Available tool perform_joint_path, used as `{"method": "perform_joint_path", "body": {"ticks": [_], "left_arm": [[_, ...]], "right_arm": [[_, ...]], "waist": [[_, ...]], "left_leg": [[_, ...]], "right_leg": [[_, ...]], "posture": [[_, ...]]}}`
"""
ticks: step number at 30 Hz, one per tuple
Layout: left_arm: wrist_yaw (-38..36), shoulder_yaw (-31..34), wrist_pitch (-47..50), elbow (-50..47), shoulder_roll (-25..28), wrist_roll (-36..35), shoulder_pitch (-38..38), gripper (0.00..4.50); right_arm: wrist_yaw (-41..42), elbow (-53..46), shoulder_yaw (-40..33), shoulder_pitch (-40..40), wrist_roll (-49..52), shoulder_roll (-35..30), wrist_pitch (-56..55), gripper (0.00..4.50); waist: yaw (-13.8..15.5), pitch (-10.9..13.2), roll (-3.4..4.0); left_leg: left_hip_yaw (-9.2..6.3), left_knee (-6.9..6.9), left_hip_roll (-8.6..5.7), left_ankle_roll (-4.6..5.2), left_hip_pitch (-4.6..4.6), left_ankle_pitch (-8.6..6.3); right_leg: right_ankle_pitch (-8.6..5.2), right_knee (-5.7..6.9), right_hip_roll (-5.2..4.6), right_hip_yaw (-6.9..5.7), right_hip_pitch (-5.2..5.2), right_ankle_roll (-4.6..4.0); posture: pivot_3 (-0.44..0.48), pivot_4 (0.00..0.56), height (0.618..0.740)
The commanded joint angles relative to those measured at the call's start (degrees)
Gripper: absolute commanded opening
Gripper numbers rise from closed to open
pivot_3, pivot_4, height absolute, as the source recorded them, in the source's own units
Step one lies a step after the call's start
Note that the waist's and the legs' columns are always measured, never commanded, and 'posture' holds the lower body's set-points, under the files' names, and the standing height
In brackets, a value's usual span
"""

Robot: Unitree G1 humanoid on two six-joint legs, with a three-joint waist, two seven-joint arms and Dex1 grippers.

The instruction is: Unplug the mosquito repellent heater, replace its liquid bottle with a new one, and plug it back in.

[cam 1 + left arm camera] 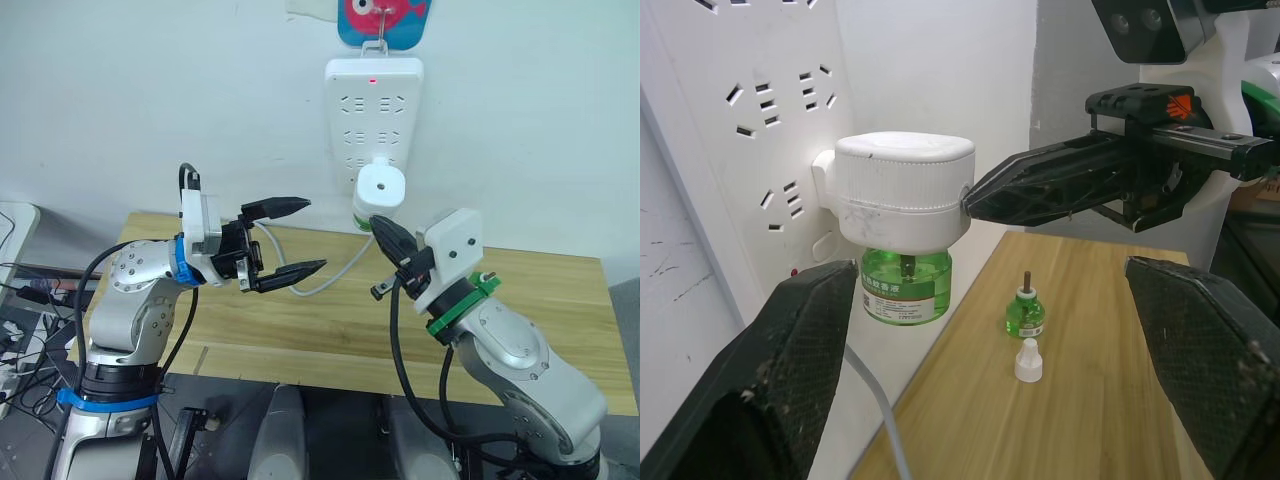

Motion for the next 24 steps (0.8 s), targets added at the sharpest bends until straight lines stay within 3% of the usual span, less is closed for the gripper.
{"method": "perform_joint_path", "body": {"ticks": [1,13,17,20,24], "left_arm": [[-0.2,0.2,-1.4,-0.7,-0.3,-0.1,-0.4,4.5],[-0.5,0.0,-2.4,0.4,-0.5,0.3,-0.6,4.5],[1.0,0.2,-0.1,1.7,-0.2,0.1,-1.3,4.5],[0.6,0.3,-0.6,3.8,0.7,1.3,-2.1,4.5],[-0.3,0.8,-1.2,6.4,2.0,2.1,-3.0,4.5]], "right_arm": [[-0.3,-1.2,-2.9,-0.8,-1.6,0.6,-0.6,0.06],[6.0,-6.4,-4.4,3.5,3.9,-2.3,1.2,0.06],[9.7,-6.4,-8.0,5.7,7.6,-6.9,-1.9,0.06],[14.8,-6.4,-14.4,8.8,11.4,-12.5,-5.2,0.6],[20.8,-6.1,-22.4,12.1,13.6,-18.2,-8.2,1.93]], "waist": [[0.0,0.0,0.0],[-0.1,0.0,0.0],[0.0,0.0,0.0],[0.0,0.0,-0.01],[0.1,0.0,-0.05]], "left_leg": [[0.0,0.0,0.0,0.0,0.01,0.0],[0.0,-0.01,0.0,0.0,0.02,0.0],[0.0,-0.01,0.0,0.0,0.02,0.0],[0.01,0.0,-0.01,0.01,0.02,-0.01],[0.01,-0.01,-0.02,0.05,0.02,-0.03]], "right_leg": [[0.0,0.02,0.0,0.0,0.0,0.0],[0.0,0.02,0.0,0.0,-0.01,0.0],[0.0,0.01,0.0,0.0,0.01,0.0],[0.0,0.01,-0.01,0.0,0.02,0.0],[0.0,-0.02,-0.01,-0.01,0.04,0.0]], "posture": [[0.144,0.344,0.74],[0.142,0.332,0.74],[0.146,0.324,0.74],[0.153,0.319,0.74],[0.168,0.318,0.74]]}}
